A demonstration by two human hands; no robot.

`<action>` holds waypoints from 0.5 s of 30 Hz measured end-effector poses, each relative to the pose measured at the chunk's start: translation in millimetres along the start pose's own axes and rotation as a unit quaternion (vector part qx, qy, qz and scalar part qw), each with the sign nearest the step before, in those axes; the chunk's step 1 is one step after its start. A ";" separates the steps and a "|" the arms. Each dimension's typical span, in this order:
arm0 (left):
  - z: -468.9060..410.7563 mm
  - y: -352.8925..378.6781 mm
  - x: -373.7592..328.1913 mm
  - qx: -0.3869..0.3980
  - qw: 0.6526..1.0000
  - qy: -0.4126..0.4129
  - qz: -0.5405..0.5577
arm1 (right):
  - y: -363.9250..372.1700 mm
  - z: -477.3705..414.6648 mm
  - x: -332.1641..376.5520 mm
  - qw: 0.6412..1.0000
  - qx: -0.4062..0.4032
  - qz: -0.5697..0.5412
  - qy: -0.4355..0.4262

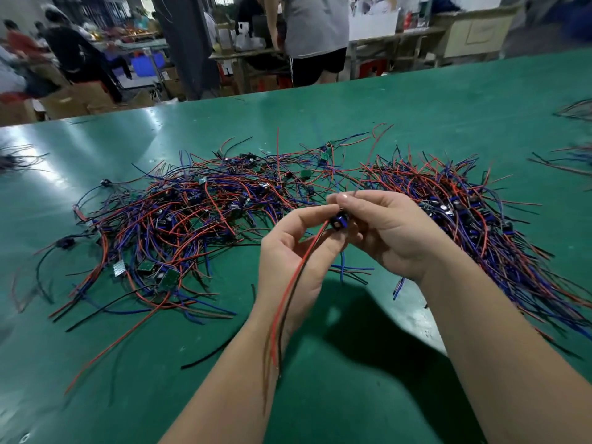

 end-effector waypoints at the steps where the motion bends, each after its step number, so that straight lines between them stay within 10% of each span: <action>1: 0.3 -0.4 -0.1 0.016 1.000 -0.012 0.009 | -2.4 0.4 1.4 1.000 -0.008 -0.005 0.002; 15: -3.4 -31.9 -14.1 0.273 0.931 -0.220 0.104 | -7.1 14.7 14.5 0.993 0.107 -0.054 0.010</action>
Point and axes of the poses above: each hand's wrist, its own z-axis away from the middle knuckle, its own y-axis out of the palm, x = y × z, the point moved 1 cm from there along -z, towards the middle knuckle, and after that the axes turned 7 degrees about z, right-handed, at the moved point
